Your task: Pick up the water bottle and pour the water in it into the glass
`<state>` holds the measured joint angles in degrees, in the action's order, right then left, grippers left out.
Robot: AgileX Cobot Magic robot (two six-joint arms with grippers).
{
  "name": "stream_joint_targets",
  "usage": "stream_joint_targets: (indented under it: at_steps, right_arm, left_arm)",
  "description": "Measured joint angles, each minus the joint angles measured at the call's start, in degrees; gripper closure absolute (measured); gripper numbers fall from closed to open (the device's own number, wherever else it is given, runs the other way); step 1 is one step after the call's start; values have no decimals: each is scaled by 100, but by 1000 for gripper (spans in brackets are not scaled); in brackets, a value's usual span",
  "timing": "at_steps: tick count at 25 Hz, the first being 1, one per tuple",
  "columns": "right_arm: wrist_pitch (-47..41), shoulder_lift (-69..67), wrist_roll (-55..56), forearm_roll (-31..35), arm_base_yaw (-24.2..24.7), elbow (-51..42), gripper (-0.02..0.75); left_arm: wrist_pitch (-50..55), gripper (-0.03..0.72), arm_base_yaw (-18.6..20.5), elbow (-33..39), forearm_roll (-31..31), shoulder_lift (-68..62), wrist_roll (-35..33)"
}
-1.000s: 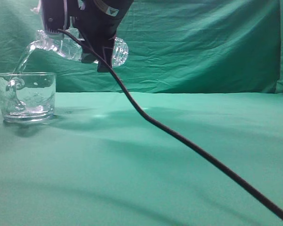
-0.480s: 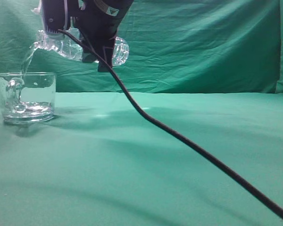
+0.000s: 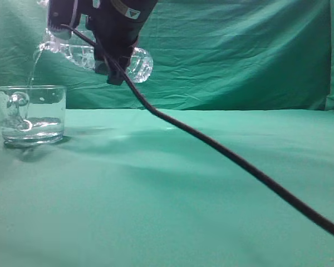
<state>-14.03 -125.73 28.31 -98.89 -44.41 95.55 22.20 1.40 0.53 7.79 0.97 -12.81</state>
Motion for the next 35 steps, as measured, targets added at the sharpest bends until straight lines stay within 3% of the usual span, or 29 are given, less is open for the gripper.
stream_joint_targets:
  at_steps: [5,9,14,20,28,32,35]
  right_arm:
    - [0,0,1594,149,0,-113,405]
    - [-169,82,2542,1033,-46,-116,405]
    - [-1161,795,2694,2852,-121,-116,405]
    - [-2238,1825,1994,4179,-110,-275,405]
    - [-1927,3167,1850,4540,-110,-1792,405]
    - [-1102,3933,2051,4519,-18,-2866,405]
    - [-206,4458,2226,4449,317,-3628,405]
  left_arm:
    - [0,688,0,0,0,0,0]
    - [0,688,0,0,0,0,0]
    - [0,688,0,0,0,0,0]
    - [0,688,0,0,0,0,0]
    - [0,688,0,0,0,0,0]
    - [0,688,0,0,0,0,0]
    - [0,688,0,0,0,0,0]
